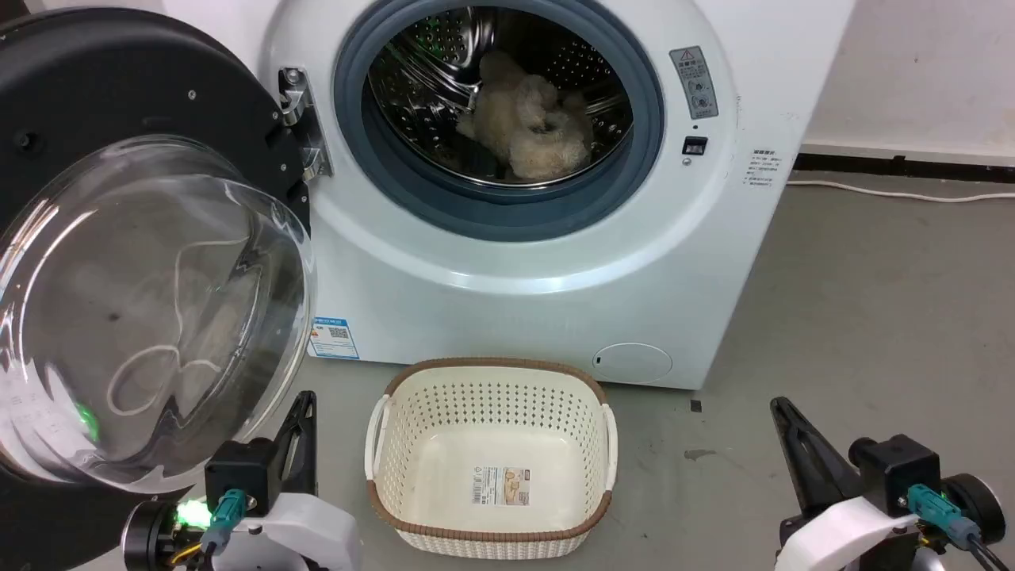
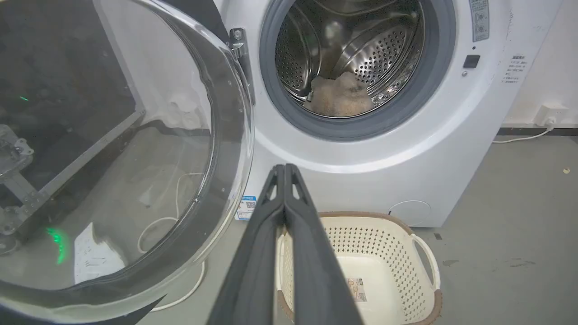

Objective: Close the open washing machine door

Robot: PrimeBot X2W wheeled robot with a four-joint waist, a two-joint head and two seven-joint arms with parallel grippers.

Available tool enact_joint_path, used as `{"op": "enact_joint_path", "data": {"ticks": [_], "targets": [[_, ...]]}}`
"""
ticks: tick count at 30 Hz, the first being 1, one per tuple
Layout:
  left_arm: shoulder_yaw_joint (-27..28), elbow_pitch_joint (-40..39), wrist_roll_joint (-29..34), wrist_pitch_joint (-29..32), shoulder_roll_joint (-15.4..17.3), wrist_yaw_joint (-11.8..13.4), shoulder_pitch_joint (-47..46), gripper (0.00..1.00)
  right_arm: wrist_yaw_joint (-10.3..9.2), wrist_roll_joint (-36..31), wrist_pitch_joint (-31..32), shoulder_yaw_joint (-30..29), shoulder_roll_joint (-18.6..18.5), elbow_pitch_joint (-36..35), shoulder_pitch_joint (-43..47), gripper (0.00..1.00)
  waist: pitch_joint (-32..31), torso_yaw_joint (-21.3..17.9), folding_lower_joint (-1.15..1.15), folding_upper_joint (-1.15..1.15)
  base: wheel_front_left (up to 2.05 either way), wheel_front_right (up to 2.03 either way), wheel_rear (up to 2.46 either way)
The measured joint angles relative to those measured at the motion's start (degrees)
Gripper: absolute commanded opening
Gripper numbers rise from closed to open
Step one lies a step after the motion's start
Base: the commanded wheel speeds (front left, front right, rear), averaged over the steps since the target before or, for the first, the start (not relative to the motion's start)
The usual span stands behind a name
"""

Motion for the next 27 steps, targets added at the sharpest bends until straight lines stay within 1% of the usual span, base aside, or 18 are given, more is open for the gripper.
{"op": "enact_joint_path", "data": {"ticks": [27], "targets": [[-0.01,0.00,0.00,0.00,0.00,0.00,0.00,0.00,0.00,0.00,0.00,0.00,0.00,0.00,0.00,0.00,0.00,0.00,0.00,0.00,0.00,0.00,0.00]]}}
